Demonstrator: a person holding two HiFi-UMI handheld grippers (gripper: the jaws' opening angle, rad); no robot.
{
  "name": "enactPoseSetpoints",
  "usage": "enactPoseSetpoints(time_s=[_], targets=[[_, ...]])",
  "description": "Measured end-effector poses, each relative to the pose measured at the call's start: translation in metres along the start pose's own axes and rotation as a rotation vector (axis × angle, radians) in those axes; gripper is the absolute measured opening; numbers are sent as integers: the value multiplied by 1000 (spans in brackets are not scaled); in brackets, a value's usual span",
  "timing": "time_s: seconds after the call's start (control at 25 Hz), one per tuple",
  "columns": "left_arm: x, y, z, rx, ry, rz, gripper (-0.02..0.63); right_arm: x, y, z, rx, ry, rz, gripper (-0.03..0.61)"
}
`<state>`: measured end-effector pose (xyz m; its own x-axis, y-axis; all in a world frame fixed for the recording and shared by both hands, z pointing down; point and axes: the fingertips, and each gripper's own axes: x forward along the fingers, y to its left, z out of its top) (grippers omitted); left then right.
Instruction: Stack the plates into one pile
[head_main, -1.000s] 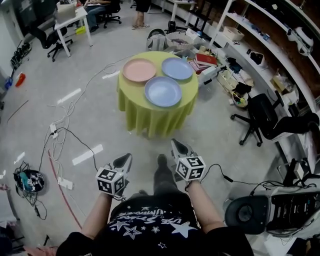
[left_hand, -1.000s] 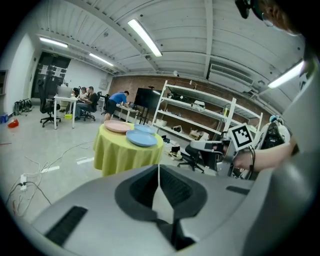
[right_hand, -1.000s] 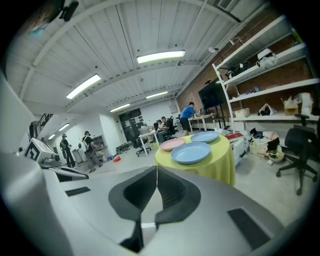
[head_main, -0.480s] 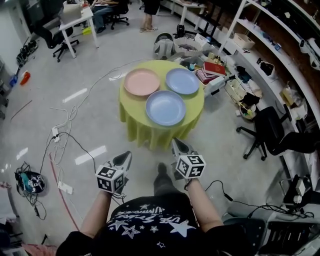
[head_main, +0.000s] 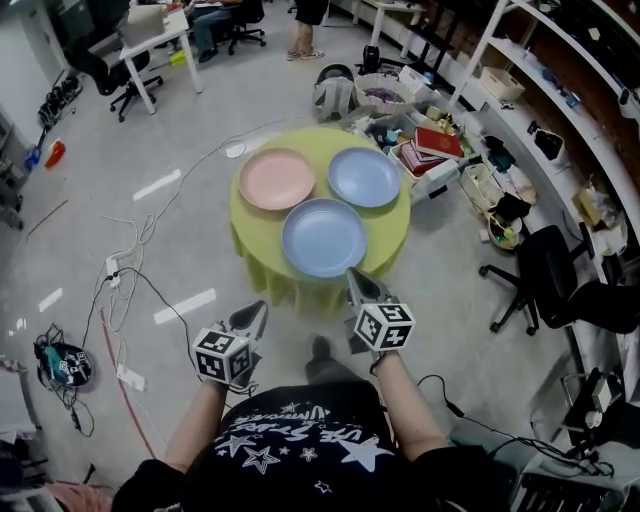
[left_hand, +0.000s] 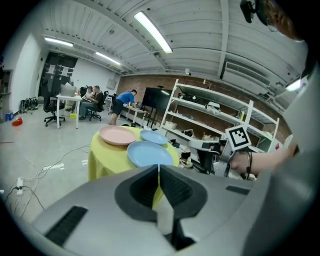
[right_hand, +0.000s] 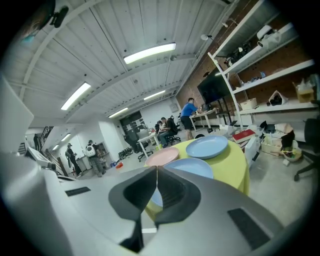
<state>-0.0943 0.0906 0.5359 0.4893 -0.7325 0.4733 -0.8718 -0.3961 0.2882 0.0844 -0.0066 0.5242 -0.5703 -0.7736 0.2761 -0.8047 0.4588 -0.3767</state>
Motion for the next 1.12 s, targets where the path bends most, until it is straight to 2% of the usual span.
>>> enactPoseSetpoints(time_s=[0.32,0.56,0.84,1.12], targets=[[49,6,30,-29,-2,41,23,32,-52,15,25,33,7,17],[83,7,50,-73,-16,74,23,59,-76,21,35,72,56,17],[98,15,61,-74,-40,128,23,87,-88,32,3,105,107,17],[92,32,49,-108,-28,172,23,104,-80,27,3,141,143,17]])
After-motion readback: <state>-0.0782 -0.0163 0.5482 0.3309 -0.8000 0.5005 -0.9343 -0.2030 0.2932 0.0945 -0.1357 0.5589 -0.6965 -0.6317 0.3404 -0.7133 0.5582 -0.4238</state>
